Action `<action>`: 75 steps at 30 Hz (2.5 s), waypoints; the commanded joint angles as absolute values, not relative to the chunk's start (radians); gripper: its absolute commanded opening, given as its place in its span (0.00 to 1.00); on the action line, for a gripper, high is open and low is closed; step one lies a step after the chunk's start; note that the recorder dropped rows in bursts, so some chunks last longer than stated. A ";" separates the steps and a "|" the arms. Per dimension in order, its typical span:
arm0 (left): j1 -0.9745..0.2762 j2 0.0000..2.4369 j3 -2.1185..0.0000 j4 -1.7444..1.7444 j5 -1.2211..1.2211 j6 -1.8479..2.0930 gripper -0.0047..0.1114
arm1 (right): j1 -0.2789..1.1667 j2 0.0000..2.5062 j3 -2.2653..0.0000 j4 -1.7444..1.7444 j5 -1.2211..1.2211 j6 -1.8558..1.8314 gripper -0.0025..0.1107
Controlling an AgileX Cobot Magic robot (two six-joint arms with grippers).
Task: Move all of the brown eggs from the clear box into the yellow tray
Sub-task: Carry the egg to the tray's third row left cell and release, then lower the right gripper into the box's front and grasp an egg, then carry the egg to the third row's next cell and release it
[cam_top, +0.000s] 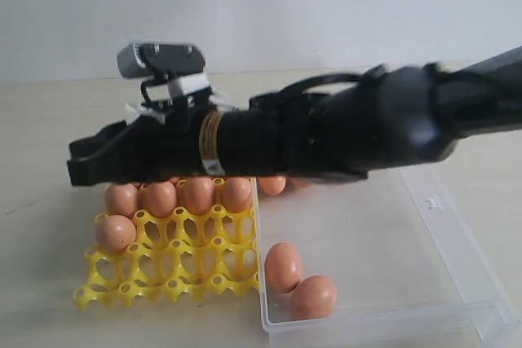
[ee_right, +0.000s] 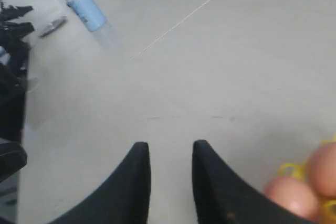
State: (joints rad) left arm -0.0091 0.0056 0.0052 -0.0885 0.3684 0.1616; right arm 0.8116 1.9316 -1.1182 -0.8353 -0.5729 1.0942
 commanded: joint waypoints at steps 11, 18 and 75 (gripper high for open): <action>-0.010 0.000 0.000 -0.092 0.361 0.159 0.04 | 0.740 1.520 -1.112 -0.255 0.731 0.337 0.04; -0.010 0.000 0.000 -0.092 0.361 0.157 0.04 | 0.661 1.635 -1.059 -0.018 0.671 0.219 0.29; -0.010 0.000 0.000 -0.092 0.361 0.157 0.04 | 0.652 1.686 -1.023 0.300 0.148 0.013 0.02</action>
State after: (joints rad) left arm -0.0091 0.0056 0.0052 -0.0885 0.3684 0.1616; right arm 0.6580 1.7558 -1.0486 0.2904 0.3152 -0.0096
